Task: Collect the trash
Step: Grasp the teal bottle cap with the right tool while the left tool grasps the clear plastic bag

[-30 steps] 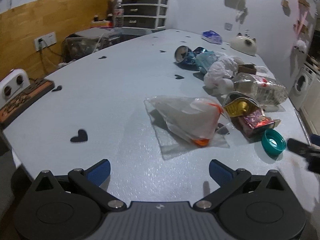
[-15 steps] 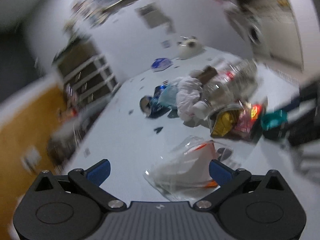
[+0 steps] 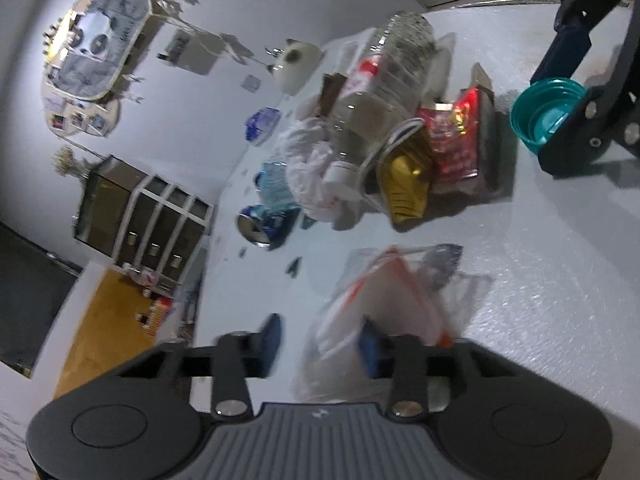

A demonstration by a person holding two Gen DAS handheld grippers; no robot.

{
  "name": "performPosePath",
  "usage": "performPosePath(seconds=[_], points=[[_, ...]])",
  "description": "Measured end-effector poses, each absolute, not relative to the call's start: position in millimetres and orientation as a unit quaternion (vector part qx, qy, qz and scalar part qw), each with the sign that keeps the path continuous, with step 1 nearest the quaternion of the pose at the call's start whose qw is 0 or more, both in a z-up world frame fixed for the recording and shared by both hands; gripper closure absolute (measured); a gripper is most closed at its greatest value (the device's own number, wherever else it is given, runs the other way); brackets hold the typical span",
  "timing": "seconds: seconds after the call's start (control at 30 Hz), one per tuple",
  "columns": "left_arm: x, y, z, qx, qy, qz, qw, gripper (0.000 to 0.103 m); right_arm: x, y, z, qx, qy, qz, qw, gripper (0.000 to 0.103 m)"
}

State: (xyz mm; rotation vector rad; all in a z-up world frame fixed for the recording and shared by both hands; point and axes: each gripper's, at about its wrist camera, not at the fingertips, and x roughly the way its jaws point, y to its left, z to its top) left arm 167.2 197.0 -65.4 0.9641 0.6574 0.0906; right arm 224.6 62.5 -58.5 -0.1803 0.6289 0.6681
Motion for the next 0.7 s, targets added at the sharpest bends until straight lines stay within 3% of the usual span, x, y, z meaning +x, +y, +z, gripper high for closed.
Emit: performPosePath(seconds=[0.33,0.7], points=[[151.6,196.6,-42.1,0.326,0.301,0.045,0.895,0.081,213.8,45.0,-52.1,-0.068,0.299,0.323,0.895,0.053],[103.5,184.9,-11.9,0.129,0.234,0.035,0.963,0.086,189.3,18.1,-36.8,-0.051,0.271,0.32,0.906,0.053]])
